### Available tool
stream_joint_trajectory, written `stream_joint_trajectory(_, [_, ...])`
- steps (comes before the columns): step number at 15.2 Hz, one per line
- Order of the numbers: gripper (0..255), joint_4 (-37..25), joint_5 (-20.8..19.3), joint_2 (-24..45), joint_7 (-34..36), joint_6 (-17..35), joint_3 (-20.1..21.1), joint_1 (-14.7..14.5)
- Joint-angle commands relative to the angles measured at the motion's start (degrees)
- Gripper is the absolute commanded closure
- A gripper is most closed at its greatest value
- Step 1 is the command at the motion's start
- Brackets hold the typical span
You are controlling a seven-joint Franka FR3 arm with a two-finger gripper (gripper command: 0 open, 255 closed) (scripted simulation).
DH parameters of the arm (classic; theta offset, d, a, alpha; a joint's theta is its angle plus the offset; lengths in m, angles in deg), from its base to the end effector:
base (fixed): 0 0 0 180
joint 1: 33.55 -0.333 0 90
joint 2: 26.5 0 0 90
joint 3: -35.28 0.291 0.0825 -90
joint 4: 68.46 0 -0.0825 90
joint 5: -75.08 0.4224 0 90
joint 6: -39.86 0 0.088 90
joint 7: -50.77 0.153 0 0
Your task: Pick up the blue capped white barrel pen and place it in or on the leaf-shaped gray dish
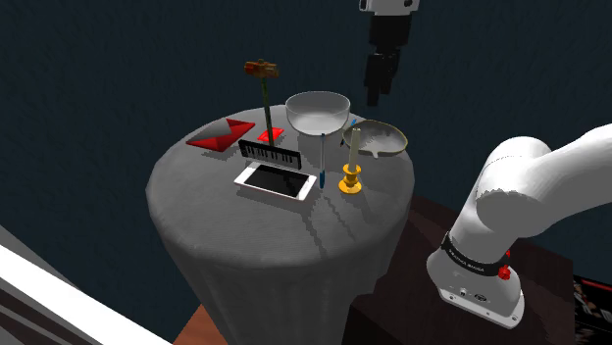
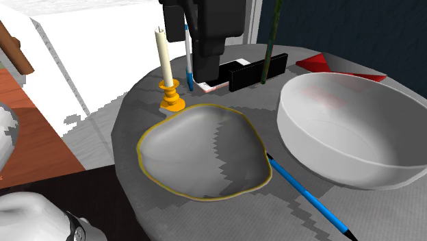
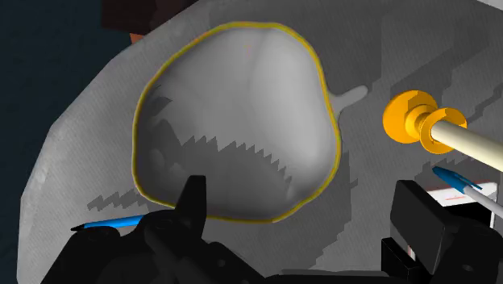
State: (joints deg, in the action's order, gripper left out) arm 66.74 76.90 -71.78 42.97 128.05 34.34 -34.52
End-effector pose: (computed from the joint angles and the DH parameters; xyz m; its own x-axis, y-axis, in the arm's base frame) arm 0.3569 0.0046 0.5240 0.9895 0.1423 -0.0241 0.1410 -0.9889 -0.0471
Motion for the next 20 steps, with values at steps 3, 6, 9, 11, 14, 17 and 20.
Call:
stream_joint_trajectory(3, [0, -0.24, 1.48, 0.84, 1.82, 0.94, 2.49, -1.26])
stream_joint_trajectory(6, [0, -0.99, 3.53, 2.51, 4.52, 2.43, 6.21, -3.07])
stream_joint_trajectory(9, [0, -2.21, 5.3, 4.66, 7.19, 3.97, 9.92, -4.73])
stream_joint_trajectory(11, [0, -3.28, 6.29, 6.35, 8.97, 5.01, 12.4, -5.73])
stream_joint_trajectory(14, [0, -5.26, 7.45, 9.22, 11.66, 6.56, 16.12, -7.03])
stream_joint_trajectory(17, [0, -4.09, 7.82, 9.72, 12.19, 8.37, 17.13, -7.37])
stream_joint_trajectory(20, [0, -1.65, 8.08, 9.52, 12.1, 10.61, 17.41, -7.5])
